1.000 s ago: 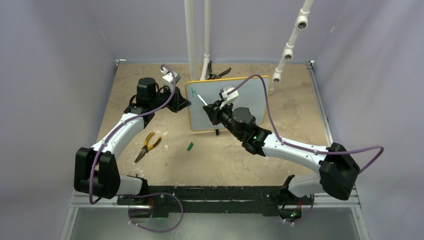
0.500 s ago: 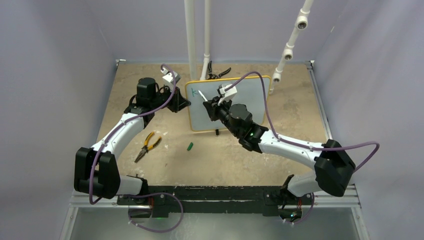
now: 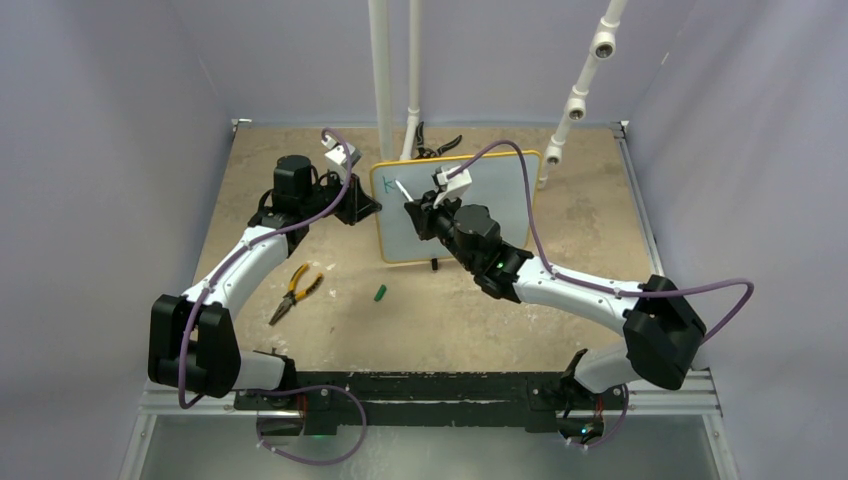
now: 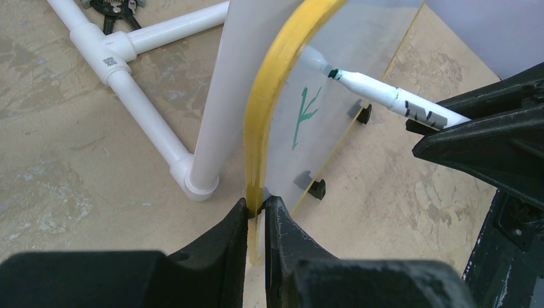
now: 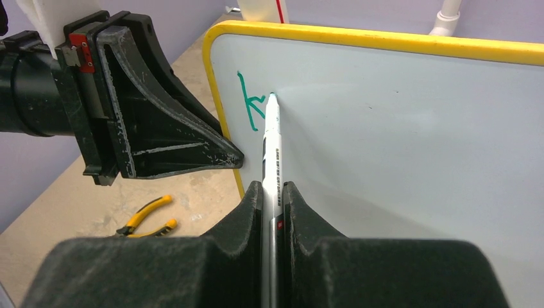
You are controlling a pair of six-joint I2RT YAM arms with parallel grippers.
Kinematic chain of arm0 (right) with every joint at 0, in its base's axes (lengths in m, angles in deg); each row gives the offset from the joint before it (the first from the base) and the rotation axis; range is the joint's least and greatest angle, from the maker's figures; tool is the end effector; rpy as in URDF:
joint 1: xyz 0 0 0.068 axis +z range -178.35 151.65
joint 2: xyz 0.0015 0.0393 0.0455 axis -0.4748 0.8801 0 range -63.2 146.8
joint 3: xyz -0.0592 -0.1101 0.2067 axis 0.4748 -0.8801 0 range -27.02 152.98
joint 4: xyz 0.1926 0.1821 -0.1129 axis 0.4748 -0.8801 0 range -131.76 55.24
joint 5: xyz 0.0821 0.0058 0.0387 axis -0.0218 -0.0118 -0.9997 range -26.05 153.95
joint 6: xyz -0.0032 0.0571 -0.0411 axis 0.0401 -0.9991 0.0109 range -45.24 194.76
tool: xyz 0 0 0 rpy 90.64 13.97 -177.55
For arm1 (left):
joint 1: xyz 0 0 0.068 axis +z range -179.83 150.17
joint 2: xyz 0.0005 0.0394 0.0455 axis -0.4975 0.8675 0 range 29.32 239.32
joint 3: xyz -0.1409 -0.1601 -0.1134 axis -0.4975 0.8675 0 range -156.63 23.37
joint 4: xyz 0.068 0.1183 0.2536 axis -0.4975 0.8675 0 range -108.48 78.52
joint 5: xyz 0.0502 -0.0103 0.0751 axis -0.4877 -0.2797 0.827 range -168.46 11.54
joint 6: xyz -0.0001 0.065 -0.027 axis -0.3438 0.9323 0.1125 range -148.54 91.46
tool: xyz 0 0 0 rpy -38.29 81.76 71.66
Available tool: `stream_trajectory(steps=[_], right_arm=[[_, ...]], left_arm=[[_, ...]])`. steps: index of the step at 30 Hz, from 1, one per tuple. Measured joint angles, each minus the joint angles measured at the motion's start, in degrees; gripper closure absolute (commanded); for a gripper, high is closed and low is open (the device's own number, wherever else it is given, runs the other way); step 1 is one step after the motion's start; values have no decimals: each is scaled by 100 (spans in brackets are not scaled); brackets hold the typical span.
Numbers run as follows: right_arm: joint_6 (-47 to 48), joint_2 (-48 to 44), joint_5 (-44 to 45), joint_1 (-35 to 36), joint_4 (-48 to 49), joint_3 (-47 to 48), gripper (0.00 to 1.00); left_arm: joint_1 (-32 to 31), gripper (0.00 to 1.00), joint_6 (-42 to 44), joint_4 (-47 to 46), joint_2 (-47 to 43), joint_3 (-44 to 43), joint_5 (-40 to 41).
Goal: Write a sentence on the whiteboard
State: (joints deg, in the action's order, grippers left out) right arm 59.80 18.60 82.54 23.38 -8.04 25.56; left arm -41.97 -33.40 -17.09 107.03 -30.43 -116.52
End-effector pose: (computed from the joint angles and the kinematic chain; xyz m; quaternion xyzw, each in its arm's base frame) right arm 0.2518 0.2895 0.2561 -0.1189 0.7117 0.2776 0.6343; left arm 0.3373 -0.1088 0.2329 0.2248 0.7859 -0.3472 0.4595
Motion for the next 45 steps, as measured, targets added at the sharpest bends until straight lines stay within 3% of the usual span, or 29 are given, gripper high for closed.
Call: stream_trajectory(steps=[12, 23, 45], right_arm=[[-361, 0, -4, 28, -15, -323, 100], [-83, -439, -48, -4, 144, -592, 100], [330, -120, -61, -4, 385, -160, 100]], left_arm=[[0, 100, 0, 0, 0, 0, 4], [0, 100, 0, 0, 0, 0, -2], [0, 100, 0, 0, 0, 0, -4]])
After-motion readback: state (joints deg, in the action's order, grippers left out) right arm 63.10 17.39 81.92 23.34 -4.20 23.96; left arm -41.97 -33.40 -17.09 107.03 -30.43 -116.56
